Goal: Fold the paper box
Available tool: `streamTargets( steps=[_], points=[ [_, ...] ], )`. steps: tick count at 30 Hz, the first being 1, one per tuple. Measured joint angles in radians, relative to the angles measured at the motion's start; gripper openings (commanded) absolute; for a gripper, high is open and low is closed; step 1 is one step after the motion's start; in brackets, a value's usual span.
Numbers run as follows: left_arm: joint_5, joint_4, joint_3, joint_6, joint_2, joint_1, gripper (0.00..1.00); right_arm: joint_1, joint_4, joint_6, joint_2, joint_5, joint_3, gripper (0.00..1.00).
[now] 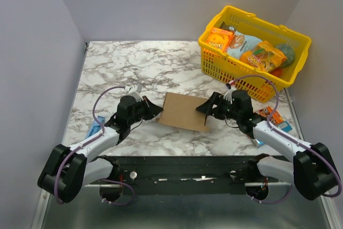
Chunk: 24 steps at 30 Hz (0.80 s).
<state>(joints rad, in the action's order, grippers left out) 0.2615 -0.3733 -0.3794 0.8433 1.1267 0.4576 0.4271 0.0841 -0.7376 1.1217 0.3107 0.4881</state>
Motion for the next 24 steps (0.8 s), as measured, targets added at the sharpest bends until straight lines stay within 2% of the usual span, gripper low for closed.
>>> streamTargets(
  steps=[2,5,6,10,11,13,14,17,20,24],
  points=[
    [0.000,0.003,0.000,0.008,-0.009,0.000,0.00,0.000,0.070,-0.030,0.009,0.038,-0.004,0.81],
    [-0.006,0.009,0.000,0.019,-0.028,-0.005,0.00,-0.002,0.155,-0.065,0.022,0.076,-0.019,0.70],
    [-0.006,0.010,0.000,0.022,-0.032,-0.006,0.00,-0.003,0.171,-0.075,0.024,0.087,-0.024,0.63],
    [-0.009,0.010,0.000,0.026,-0.045,-0.008,0.01,-0.004,0.202,-0.106,0.023,0.114,-0.026,0.52],
    [-0.009,0.011,0.000,0.025,-0.045,-0.010,0.22,-0.004,0.207,-0.110,0.023,0.115,-0.026,0.51],
    [-0.008,0.016,0.000,0.020,-0.045,-0.016,0.43,-0.005,0.214,-0.124,0.023,0.122,-0.026,0.46],
    [-0.008,0.017,0.000,0.025,-0.045,-0.019,0.62,-0.006,0.217,-0.126,0.022,0.127,-0.025,0.45],
    [0.016,0.016,0.000,0.030,-0.056,-0.031,0.83,-0.005,0.215,-0.126,0.022,0.144,-0.019,0.41],
    [0.048,0.016,-0.002,0.035,-0.085,-0.050,0.90,-0.003,0.206,-0.121,0.021,0.154,-0.009,0.37],
    [0.095,0.016,-0.012,0.033,-0.110,-0.079,0.92,-0.008,0.203,-0.117,0.018,0.171,0.014,0.32]
  ],
)
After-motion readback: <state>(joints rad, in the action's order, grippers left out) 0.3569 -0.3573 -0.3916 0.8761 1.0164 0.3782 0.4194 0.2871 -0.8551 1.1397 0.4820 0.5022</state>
